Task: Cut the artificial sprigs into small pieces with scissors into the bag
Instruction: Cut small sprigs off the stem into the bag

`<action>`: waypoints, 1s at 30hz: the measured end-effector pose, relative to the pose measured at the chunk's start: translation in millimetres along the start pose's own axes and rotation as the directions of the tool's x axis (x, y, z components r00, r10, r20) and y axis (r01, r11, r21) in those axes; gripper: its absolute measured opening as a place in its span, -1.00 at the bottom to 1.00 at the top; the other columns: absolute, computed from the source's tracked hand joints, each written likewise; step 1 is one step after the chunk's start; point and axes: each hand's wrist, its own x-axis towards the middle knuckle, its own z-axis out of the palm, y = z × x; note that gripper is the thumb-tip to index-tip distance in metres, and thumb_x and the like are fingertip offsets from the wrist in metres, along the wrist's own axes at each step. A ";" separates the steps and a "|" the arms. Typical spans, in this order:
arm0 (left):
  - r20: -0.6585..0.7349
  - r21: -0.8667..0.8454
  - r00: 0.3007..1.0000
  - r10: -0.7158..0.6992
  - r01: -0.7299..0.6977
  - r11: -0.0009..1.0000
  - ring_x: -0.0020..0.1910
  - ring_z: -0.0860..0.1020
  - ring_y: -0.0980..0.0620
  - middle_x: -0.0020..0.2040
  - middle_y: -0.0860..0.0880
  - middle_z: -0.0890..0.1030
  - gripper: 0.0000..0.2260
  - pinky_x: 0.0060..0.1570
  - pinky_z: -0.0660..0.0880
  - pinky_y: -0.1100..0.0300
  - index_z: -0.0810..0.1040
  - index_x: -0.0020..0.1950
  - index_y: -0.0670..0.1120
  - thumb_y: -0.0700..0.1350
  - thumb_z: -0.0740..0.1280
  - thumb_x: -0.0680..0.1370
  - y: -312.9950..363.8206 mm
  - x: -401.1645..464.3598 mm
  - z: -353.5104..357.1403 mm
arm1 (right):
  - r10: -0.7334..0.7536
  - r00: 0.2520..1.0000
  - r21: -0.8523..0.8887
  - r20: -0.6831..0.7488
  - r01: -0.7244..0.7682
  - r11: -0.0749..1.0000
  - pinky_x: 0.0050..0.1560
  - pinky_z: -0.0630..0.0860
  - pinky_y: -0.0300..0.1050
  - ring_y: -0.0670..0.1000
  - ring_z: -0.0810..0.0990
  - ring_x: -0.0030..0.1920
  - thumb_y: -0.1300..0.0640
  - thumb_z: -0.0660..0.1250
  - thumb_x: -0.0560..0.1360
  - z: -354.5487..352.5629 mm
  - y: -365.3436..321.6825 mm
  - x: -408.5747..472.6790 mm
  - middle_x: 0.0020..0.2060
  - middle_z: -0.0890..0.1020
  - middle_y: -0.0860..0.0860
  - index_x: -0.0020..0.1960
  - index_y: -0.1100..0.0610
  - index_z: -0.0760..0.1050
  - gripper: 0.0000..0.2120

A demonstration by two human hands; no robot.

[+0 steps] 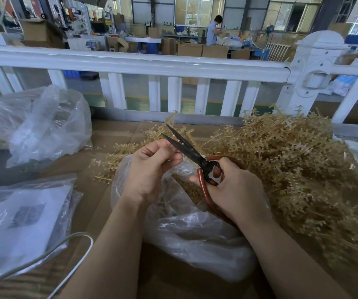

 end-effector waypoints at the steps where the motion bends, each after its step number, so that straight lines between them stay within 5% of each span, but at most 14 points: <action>1: -0.003 -0.004 1.000 -0.002 0.002 1.000 -0.28 0.60 0.09 -0.28 -0.05 0.66 -0.72 -0.10 0.61 0.23 0.69 -0.26 -0.06 -0.32 0.31 0.55 0.5 -0.1 0.0 | 0.002 1.000 0.000 0.006 -0.002 1.000 -0.38 0.59 -0.10 -0.16 0.54 -0.42 -0.66 0.05 0.38 -0.5 -0.3 0.0 -0.40 0.52 -0.19 -0.21 -0.08 0.32 -0.37; 5: -0.007 -0.011 1.000 -0.010 0.010 1.000 -0.28 0.61 0.09 -0.30 -0.04 0.66 -0.71 -0.10 0.61 0.23 0.69 -0.28 -0.06 -0.32 0.31 0.54 1.1 -0.1 -0.1 | 0.004 1.000 0.002 0.020 -0.004 1.000 -0.36 0.57 -0.11 -0.14 0.56 -0.40 -0.69 -0.01 0.35 -1.5 -1.6 0.2 -0.40 0.54 -0.19 -0.20 -0.07 0.34 -0.33; 10: 0.001 -0.023 1.000 -0.021 0.021 1.000 -0.29 0.61 0.09 -0.30 -0.05 0.65 -0.68 -0.09 0.61 0.23 0.66 -0.29 -0.08 -0.36 0.28 0.56 1.1 0.2 0.2 | -0.008 1.000 0.004 0.003 0.008 1.000 -0.47 0.31 -0.33 -0.22 0.46 -0.44 -0.66 0.01 0.38 -1.7 -3.4 0.0 -0.42 0.48 -0.22 -0.21 -0.09 0.30 -0.38; 15: 0.030 -0.013 0.998 -0.056 0.056 0.998 -0.24 0.62 0.07 -0.20 -0.09 0.68 -0.74 -0.10 0.60 0.23 0.66 -0.21 -0.15 -0.37 0.25 0.56 2.1 -1.3 -0.1 | 0.007 1.000 -0.007 0.002 -0.007 1.000 -0.41 0.48 -0.24 -0.16 0.55 -0.35 -0.70 -0.06 0.34 -0.6 -3.6 0.2 -0.30 0.56 -0.23 -0.11 -0.11 0.37 -0.32; 30: 0.057 0.025 0.994 -0.097 0.096 0.995 -0.25 0.66 0.06 -0.22 -0.11 0.69 -0.74 -0.12 0.62 0.24 0.69 -0.23 -0.13 -0.39 0.30 0.52 3.8 -3.9 0.5 | -0.001 1.000 0.045 0.014 0.000 0.999 -0.44 0.31 -0.38 -0.25 0.46 -0.38 -0.70 -0.05 0.32 -4.0 -3.3 -2.2 -0.30 0.54 -0.27 -0.09 -0.14 0.34 -0.34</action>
